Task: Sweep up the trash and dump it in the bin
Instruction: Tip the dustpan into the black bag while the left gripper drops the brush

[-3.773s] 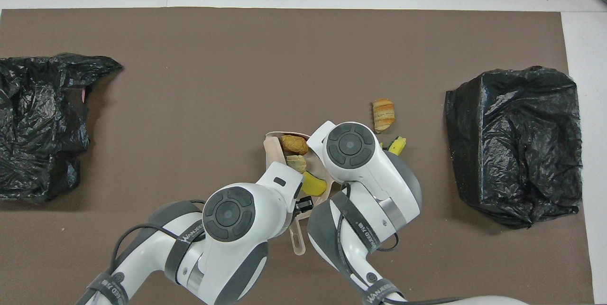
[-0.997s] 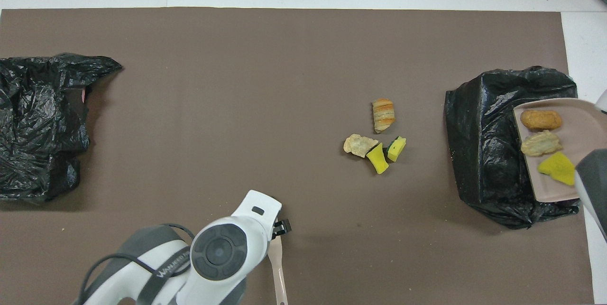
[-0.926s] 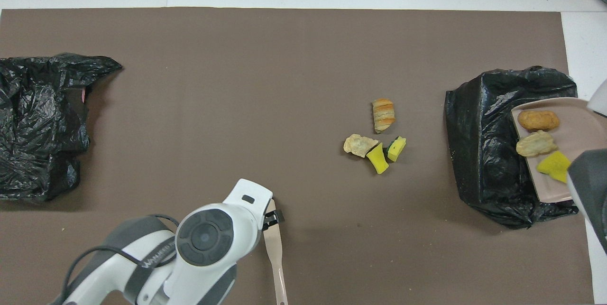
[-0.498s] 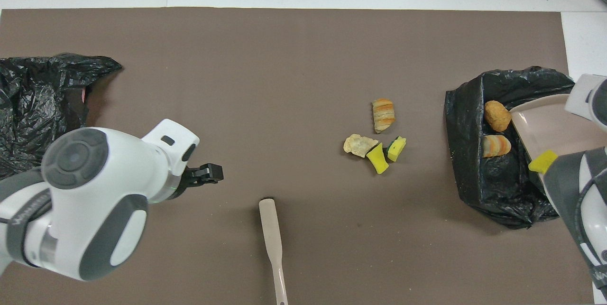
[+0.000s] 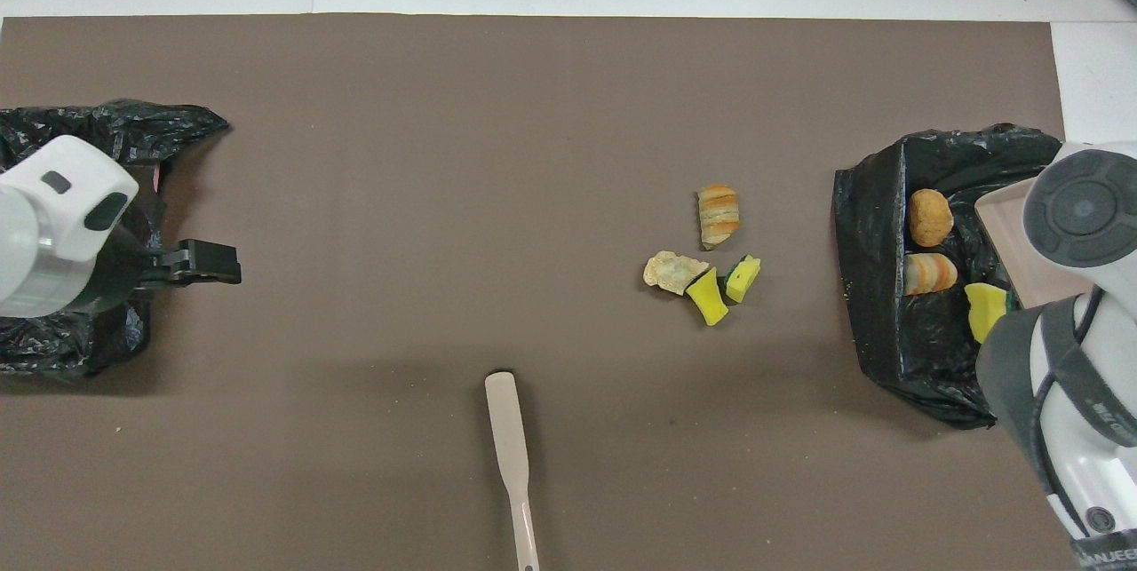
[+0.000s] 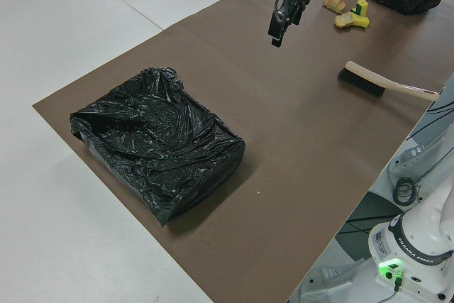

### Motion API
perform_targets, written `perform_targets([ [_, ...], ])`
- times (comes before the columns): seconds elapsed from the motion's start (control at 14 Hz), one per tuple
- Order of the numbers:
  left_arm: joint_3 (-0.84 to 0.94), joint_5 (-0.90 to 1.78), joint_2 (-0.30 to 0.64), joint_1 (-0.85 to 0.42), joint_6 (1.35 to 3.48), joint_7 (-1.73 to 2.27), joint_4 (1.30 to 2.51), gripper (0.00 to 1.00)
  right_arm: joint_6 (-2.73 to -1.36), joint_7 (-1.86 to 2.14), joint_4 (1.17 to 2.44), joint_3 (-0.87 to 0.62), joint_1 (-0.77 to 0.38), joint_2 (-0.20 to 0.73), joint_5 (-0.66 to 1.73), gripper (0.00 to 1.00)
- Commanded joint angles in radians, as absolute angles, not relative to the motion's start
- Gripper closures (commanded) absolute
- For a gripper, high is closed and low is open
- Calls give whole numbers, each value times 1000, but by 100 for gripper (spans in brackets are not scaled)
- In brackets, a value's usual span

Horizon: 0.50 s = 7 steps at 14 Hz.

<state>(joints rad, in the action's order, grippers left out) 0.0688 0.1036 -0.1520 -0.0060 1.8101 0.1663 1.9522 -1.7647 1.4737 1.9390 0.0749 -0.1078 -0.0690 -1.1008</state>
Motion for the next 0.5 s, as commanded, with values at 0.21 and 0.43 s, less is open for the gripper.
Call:
perform_targets([
  [0.21,81,-4,-55,83,1573,78,1648,0,-1718,1370,1958,71,-144,-109,-1143,100],
  [0.43,81,-6,21,81,1493,78,1513,0,-1600,1280,1846,16,-163,-106,-953,100],
])
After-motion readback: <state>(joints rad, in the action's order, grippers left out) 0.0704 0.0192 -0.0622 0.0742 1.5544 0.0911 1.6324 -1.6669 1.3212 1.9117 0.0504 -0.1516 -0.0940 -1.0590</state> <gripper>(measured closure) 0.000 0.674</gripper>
